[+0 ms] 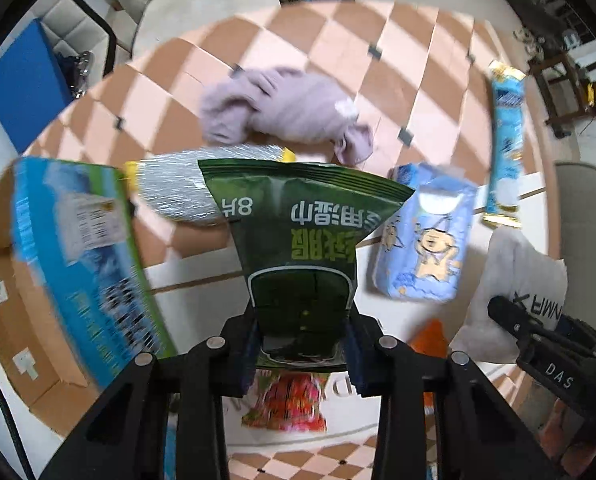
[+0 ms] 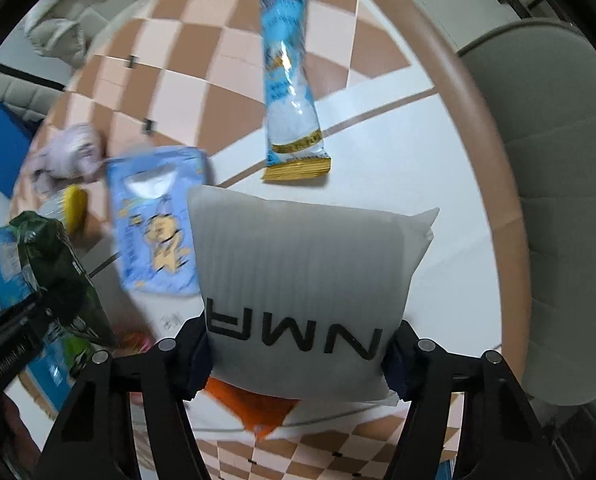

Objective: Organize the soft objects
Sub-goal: 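Carry both items into the cardboard box and open both tools, then lift both tools out of the box toward the remaining items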

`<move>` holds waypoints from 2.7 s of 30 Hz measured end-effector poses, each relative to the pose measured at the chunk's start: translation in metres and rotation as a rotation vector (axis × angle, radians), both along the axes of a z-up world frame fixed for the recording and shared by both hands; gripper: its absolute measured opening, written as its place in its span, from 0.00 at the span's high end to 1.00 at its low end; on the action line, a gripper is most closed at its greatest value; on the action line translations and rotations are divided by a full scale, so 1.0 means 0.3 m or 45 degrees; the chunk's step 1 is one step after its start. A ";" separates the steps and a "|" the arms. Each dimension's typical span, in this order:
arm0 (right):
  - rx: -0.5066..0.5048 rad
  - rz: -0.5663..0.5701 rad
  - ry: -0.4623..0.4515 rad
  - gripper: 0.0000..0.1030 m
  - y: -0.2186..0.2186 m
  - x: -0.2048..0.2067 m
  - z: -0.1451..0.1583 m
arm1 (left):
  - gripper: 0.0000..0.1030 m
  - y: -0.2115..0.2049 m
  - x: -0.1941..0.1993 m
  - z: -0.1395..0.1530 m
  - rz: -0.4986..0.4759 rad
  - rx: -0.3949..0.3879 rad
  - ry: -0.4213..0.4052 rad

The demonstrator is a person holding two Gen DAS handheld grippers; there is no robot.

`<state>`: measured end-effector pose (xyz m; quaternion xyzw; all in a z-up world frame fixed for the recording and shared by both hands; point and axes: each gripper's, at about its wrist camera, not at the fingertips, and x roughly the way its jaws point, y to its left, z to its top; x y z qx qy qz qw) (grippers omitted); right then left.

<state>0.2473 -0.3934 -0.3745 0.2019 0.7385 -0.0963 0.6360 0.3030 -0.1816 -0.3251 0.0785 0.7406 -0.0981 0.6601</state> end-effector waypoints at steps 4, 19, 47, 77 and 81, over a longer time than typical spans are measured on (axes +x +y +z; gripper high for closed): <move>0.034 0.077 -0.107 0.32 0.062 -0.057 0.155 | 0.69 0.092 -0.029 0.186 0.056 -0.095 -0.049; 0.253 0.585 -0.388 0.32 0.917 0.138 0.633 | 0.69 0.798 0.001 0.438 0.386 -0.092 -0.186; 0.024 0.687 -0.157 0.18 1.523 0.505 0.111 | 0.61 1.188 0.286 -0.062 0.342 -0.143 0.181; 0.013 0.582 -0.438 0.00 1.425 -0.030 0.517 | 0.06 1.241 -0.178 0.438 0.378 -0.007 -0.407; 0.097 0.525 -0.472 0.00 1.333 -0.065 0.589 | 0.00 1.169 -0.187 0.510 0.365 -0.026 -0.475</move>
